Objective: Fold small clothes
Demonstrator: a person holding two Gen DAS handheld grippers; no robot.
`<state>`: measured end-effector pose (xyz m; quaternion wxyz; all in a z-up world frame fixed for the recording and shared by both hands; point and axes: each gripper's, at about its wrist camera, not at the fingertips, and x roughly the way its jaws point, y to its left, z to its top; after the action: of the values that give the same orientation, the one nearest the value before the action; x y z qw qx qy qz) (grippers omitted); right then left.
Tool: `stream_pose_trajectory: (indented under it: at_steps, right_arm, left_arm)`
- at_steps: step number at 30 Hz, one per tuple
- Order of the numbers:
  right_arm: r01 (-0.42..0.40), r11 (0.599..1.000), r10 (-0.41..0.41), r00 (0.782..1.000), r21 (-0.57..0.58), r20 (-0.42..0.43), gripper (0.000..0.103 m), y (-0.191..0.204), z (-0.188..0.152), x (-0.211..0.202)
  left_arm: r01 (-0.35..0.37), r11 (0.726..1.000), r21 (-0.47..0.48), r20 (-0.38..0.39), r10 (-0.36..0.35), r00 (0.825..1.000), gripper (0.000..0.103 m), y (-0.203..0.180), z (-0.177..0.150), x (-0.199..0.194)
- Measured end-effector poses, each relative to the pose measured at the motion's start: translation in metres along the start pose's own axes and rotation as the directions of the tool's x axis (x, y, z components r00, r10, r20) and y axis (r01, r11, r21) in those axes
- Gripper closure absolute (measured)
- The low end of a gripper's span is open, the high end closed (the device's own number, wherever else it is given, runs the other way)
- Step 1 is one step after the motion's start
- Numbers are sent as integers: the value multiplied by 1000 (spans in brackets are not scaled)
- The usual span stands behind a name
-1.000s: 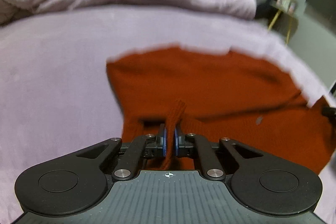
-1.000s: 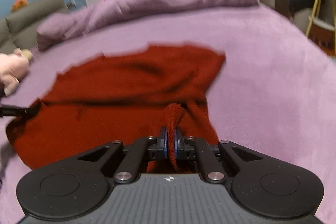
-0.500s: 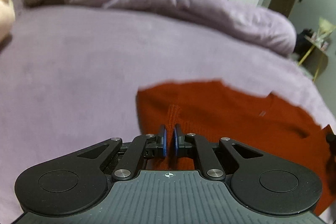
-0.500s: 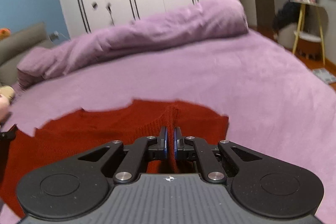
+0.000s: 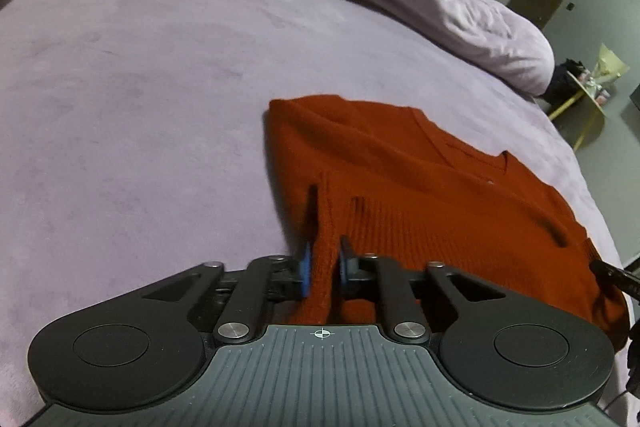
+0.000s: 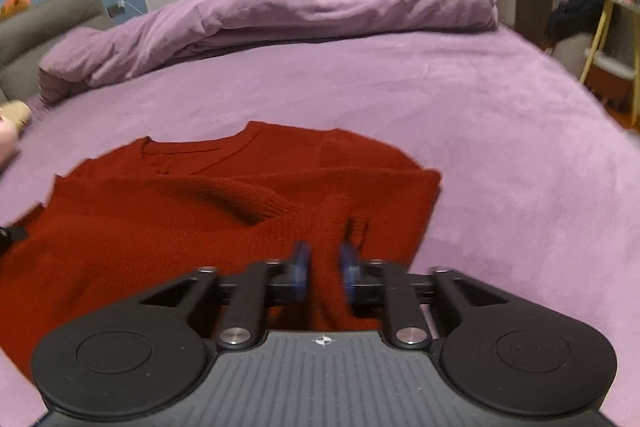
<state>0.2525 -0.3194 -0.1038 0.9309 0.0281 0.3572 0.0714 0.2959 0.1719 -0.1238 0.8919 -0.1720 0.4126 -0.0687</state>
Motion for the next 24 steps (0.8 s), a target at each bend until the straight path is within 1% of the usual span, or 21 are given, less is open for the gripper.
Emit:
stream_pose_trajectory:
  at_steps: [1,3,6,7,9,11,12,14,17,19,22,23,24]
  right_arm:
    - [20,1000,-20,1000,-19,12,97,4,0,-2]
    - [62,996,-58,997,-63,54,98,11,2,-11]
    - [102,989,-87,986,-104,145,99,21,10,-30]
    - [113,988,-93,980,-105,178,99,23,15,-34]
    - [137,987,-114,964,-81,240,99,26,29,-40]
    - [176,983,-152,947,-60,282,99,29,44,-36]
    - [195,980,-173,940,-47,294,99,29,51,-31]
    - [211,977,-194,935,-26,298,99,29,65,-16]
    - [236,972,-225,929,-1,295,99,30,81,7]
    - [262,965,-250,923,-4,292,99,31,86,20]
    - [292,956,-276,922,-21,270,99,31,85,45]
    - [299,954,-281,924,-30,259,98,31,84,52]
    - [305,952,-288,928,-38,238,98,31,82,61]
  left_arm:
    - [-6,1000,15,12,5,1000,95,-3,1,-4]
    - [0,999,54,64,-3,998,95,-12,8,-19]
    - [-9,996,84,159,-4,987,95,-26,27,-41]
    - [-20,996,89,192,3,981,95,-32,35,-45]
    - [-51,991,127,279,14,960,95,-44,51,-48]
    - [-96,986,135,323,48,945,95,-57,66,-41]
    - [-103,986,128,332,55,942,95,-59,72,-35]
    - [-133,985,113,342,87,936,95,-66,83,-19]
    - [-193,973,123,355,139,925,95,-74,90,5]
    - [-243,962,123,353,187,917,94,-76,91,23]
    - [-309,944,112,303,264,916,92,-72,87,51]
    - [-337,936,104,279,298,913,85,-70,85,59]
    - [-364,927,95,266,328,906,85,-68,82,62]
